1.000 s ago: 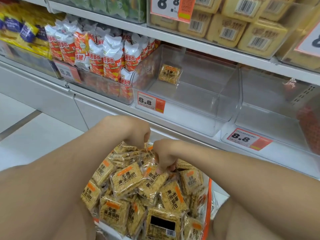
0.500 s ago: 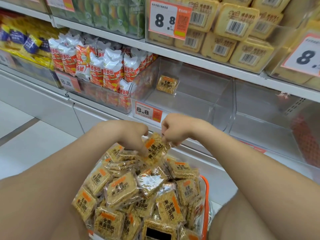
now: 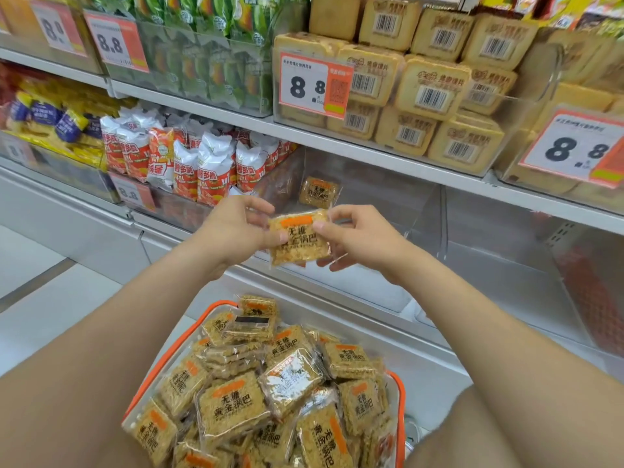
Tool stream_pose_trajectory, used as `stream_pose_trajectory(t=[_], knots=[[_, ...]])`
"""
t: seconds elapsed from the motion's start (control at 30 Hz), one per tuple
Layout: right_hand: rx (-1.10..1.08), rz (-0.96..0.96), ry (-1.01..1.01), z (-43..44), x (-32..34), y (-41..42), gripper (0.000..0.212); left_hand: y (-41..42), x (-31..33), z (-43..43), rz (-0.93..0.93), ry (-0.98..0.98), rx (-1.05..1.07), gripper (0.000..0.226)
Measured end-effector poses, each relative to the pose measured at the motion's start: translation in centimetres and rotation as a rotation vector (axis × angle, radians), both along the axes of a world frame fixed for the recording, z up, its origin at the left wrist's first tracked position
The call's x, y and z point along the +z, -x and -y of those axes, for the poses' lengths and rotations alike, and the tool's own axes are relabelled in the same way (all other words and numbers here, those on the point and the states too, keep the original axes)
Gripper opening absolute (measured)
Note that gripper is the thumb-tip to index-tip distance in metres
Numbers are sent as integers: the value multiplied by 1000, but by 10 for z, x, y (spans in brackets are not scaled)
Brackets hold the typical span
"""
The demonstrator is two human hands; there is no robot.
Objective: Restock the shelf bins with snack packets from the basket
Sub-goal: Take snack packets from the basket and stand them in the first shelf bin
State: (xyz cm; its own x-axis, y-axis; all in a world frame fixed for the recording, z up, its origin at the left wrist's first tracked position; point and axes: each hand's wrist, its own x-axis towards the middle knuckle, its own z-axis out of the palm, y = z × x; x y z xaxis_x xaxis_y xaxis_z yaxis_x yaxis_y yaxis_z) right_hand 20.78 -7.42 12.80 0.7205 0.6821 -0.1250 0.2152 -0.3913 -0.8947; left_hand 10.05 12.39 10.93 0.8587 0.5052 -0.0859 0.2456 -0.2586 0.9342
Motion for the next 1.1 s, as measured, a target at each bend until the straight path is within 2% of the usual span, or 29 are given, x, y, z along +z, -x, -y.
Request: stream_pose_trajectory(t=[0.07, 0.13, 0.23, 0.33, 0.43, 0.53, 0.67, 0.83, 1.0, 1.03, 1.1], knots=[[-111, -2, -52, -4, -8, -14, 29, -8, -3, -1, 57, -73, 96, 45], [-254, 38, -79, -11, -17, -31, 31, -16, -7, 2, 80, -342, 140, 35], [-405, 162, -65, -25, -38, -62, 32, -29, -16, 4, 120, -735, 15, 26], [-409, 227, 29, -39, -53, -88, 35, -41, -26, 2, 54, -913, -118, 20], [-372, 183, 132, -54, -59, -113, 31, -52, -33, -1, 35, -979, -202, 13], [-353, 225, 233, -69, -68, -138, 15, -63, -42, -6, 8, -997, -223, 28], [-413, 196, 247, -89, -77, -160, 16, -74, -48, -9, 42, -998, -204, 43], [-470, 258, 373, -118, -80, -178, 18, -80, -56, -8, 59, -1014, -213, 46], [-487, 251, 393, -127, -77, -180, 40, -84, -61, -9, 65, -1038, -206, 48], [-475, 257, 396, -128, -79, -181, 50, -85, -62, -9, 69, -1046, -207, 49], [-478, 267, 380, -130, -84, -183, 90, -85, -64, -10, 75, -1057, -209, 49]])
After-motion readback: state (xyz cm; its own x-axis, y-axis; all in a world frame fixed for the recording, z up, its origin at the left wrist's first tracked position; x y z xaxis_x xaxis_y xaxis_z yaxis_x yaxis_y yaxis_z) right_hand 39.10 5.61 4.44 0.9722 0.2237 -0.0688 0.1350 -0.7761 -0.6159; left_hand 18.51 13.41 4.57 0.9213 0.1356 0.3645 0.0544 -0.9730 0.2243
